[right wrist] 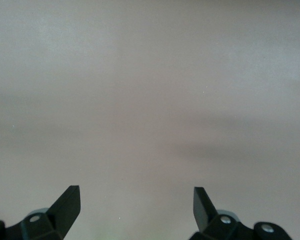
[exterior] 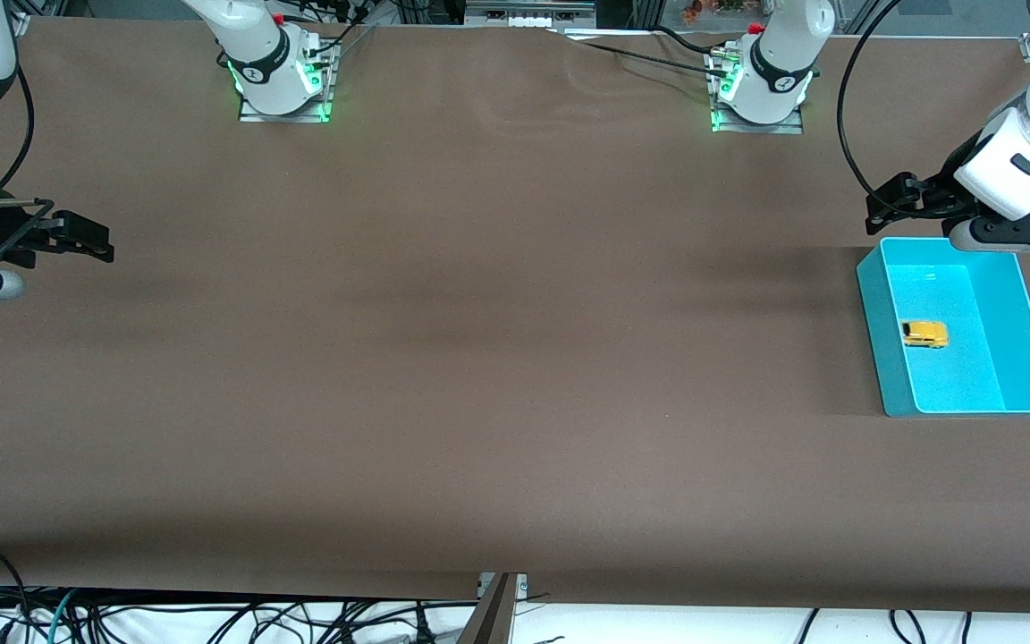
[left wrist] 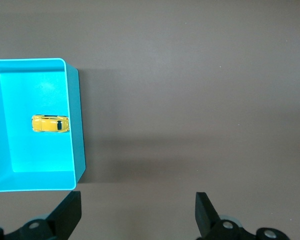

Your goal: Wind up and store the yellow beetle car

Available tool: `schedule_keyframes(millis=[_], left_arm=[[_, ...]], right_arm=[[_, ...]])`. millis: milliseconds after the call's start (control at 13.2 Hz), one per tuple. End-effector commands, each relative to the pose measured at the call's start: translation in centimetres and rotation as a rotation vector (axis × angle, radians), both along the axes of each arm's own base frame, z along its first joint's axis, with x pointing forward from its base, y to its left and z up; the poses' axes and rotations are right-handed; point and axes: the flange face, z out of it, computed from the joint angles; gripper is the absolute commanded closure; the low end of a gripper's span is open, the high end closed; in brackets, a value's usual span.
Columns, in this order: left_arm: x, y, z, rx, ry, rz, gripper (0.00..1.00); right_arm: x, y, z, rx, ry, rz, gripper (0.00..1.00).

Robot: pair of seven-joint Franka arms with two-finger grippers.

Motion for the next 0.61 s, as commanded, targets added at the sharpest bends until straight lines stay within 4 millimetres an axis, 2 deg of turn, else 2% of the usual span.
schedule_keyframes(millis=[0, 152, 304, 532], left_arm=[[0.17, -0.63, 0.43, -0.016, 0.006, 0.036, 0.0], [0.09, -1.22, 0.41, -0.015, 0.009, 0.034, 0.0], [0.09, -0.63, 0.37, -0.015, 0.013, 0.042, 0.0], [0.11, -0.78, 0.29, -0.013, 0.015, 0.034, 0.0]], right_arm=[[0.19, 0.06, 0.39, 0.017, -0.009, 0.008, 0.0], [0.19, 0.06, 0.39, 0.017, -0.009, 0.008, 0.0], [0.19, 0.06, 0.39, 0.017, -0.009, 0.008, 0.0], [0.19, -0.03, 0.39, 0.017, -0.009, 0.005, 0.0]])
